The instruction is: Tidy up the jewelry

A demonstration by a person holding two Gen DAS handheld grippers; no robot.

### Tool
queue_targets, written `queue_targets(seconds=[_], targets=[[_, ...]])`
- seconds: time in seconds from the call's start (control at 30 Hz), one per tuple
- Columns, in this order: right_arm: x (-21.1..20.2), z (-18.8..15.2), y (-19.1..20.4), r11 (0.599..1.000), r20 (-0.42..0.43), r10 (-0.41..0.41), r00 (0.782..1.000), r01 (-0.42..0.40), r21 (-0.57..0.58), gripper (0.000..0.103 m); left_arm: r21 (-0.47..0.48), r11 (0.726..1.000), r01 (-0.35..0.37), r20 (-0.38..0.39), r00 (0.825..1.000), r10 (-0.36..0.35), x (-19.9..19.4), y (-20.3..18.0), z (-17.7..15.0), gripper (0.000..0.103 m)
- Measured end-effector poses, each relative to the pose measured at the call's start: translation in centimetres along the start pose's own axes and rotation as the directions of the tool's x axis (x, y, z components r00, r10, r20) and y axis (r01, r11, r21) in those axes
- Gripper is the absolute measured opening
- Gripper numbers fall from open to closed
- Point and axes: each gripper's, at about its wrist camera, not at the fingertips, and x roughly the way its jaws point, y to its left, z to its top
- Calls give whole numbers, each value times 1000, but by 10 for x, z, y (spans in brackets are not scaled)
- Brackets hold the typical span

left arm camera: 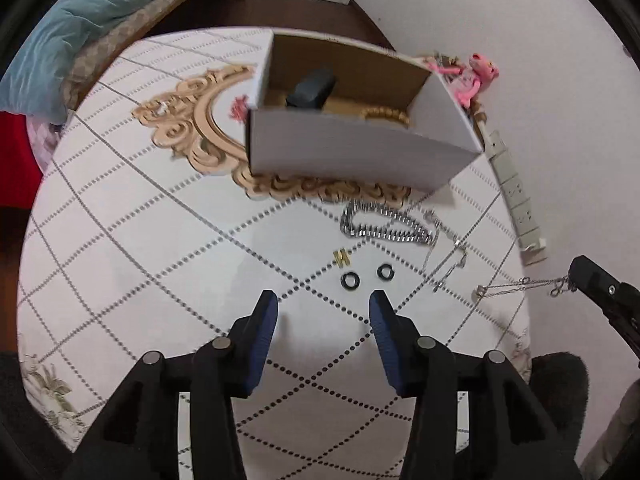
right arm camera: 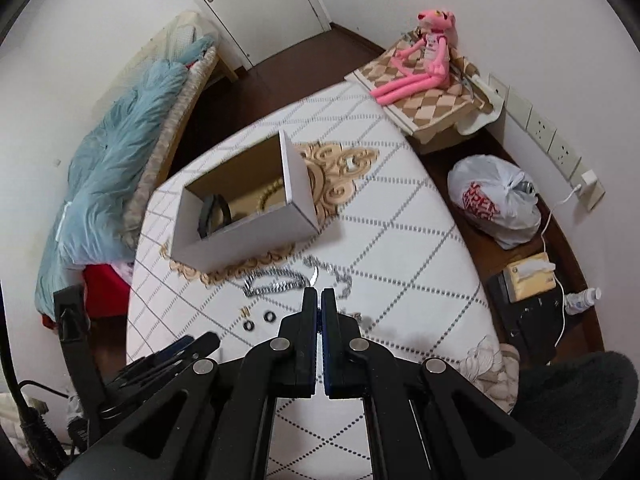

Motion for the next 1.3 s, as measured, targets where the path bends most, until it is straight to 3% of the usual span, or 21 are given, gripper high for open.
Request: queue_targets(seconds=[0.17, 0.3, 0.4, 0.43, 0.5, 0.53, 0.77, 0.97, 1.13, 1.3], targets=[[18, -16, -11, 999, -35, -34, 999, 34, 17, 2, 63, 996, -70, -20, 997, 72, 27, -19, -5, 44], [26, -23, -23, 997, -45, -57, 997, 59, 40, 2, 125, 982, -140, 20, 990, 139, 36, -36, -2, 44], [30, -25, -29, 996, -55, -67, 996, 70, 57, 2, 158, 975, -155, 36, 988, 151, 40, -42, -3, 43], [31, -26, -31, 996, -57, -71, 996, 74, 59, 2, 165, 974, -158, 42, 987, 153, 40, -43, -3, 41], [32, -26, -33, 995, -59, -75, 995, 79, 61, 2, 187, 969, -164, 61, 986, 155, 39, -46, -5, 14], [33, -25, -33, 995, -59, -77, 995, 80, 60, 2, 194, 967, -165, 63, 986, 156, 38, -47, -4, 10], [28, -22, -30, 997, -49, -63, 997, 65, 49, 2, 189, 974, -125, 65, 991, 114, 34, -48, -2, 10], [2, -6, -9, 1000, -16, -2, 1000, 3, 14, 2, 180, 981, -74, 101, 993, 56, -4, -48, 7, 10], [-27, 26, 20, 996, 28, 73, 997, -72, -50, 2, 170, 985, -14, 153, 988, -12, -53, -44, 31, 10], [-42, 75, 55, 984, 62, 132, 989, -123, -129, 1, 163, 986, 27, 185, 981, -57, -87, -35, 75, 10]])
